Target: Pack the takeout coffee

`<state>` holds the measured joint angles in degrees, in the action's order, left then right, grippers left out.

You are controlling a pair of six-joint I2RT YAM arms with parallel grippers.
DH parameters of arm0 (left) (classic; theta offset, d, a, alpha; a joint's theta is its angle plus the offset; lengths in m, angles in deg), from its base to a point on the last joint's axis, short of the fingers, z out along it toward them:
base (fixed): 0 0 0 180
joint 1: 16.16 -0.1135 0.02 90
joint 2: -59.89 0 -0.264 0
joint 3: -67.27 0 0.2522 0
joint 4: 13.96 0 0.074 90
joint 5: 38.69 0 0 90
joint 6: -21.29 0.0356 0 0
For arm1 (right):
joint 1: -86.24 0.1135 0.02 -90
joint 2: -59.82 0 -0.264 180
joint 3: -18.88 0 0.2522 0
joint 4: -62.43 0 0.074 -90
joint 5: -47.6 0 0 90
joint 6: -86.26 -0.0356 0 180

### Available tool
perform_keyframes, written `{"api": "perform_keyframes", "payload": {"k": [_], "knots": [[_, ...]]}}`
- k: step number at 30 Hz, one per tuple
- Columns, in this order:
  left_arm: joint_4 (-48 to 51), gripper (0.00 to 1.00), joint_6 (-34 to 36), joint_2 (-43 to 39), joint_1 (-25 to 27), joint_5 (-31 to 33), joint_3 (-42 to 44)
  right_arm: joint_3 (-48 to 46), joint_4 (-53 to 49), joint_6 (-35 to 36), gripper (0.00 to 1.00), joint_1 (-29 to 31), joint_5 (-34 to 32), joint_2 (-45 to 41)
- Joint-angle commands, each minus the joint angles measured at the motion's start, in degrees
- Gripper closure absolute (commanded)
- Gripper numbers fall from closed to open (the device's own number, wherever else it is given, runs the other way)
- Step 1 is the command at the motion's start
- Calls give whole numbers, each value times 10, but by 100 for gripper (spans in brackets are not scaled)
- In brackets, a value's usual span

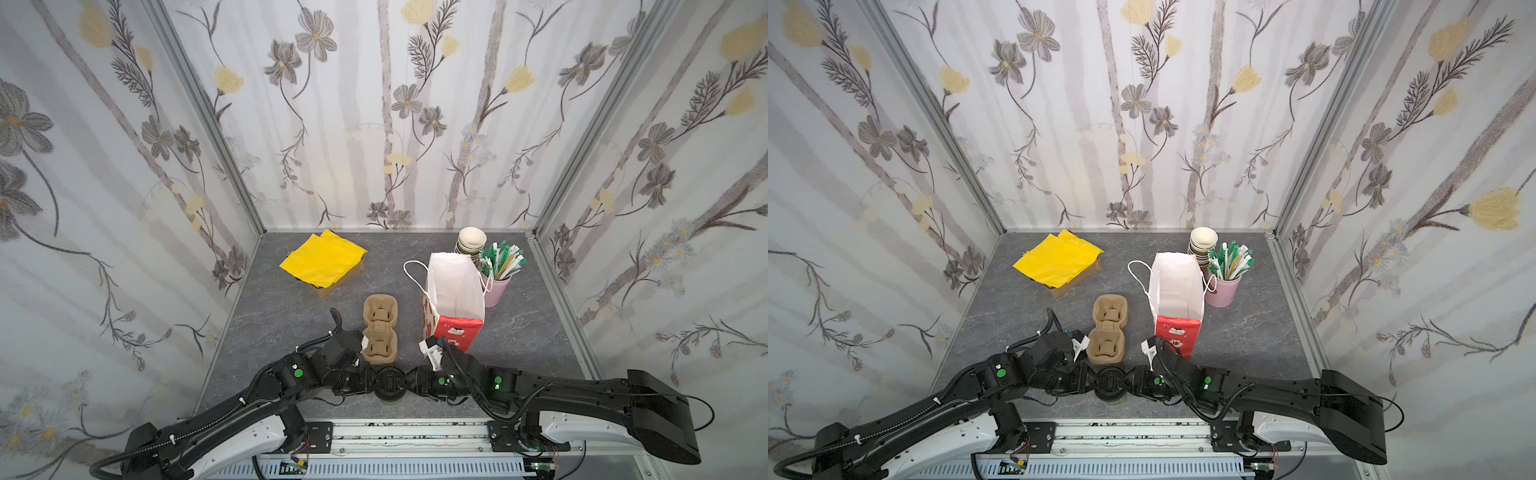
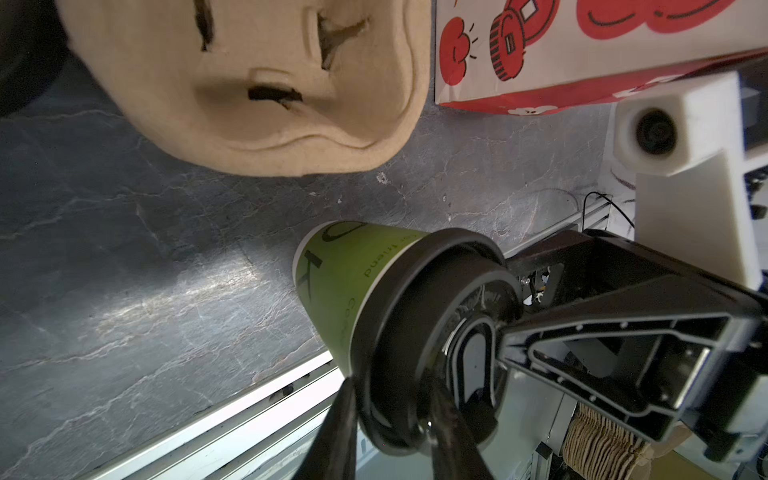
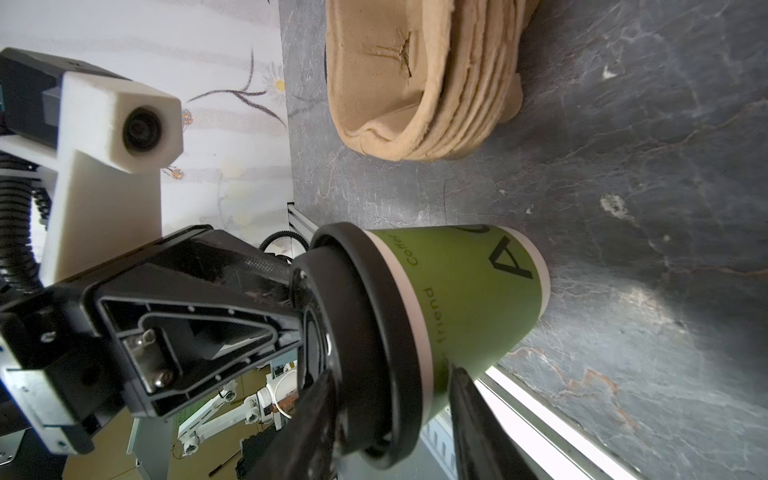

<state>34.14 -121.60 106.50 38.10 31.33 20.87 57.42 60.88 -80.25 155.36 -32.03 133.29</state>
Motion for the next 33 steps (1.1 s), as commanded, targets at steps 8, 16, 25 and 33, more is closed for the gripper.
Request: {"api": "perform_keyframes", "payload": {"k": [8, 16, 25, 33], "knots": [[61, 54, -8, -9, 0, 27, -16, 42, -71, 18, 42, 0, -8, -5], [46, 48, -17, -6, 0, 33, -52, 50, -78, 22, 35, 0, -14, -23], [41, 45, -17, -4, -2, 34, -40, 56, -158, 14, 41, 25, -37, -71], [31, 40, -19, 0, -2, 26, -34, 18, -99, -46, 49, 82, -42, -70]]}}
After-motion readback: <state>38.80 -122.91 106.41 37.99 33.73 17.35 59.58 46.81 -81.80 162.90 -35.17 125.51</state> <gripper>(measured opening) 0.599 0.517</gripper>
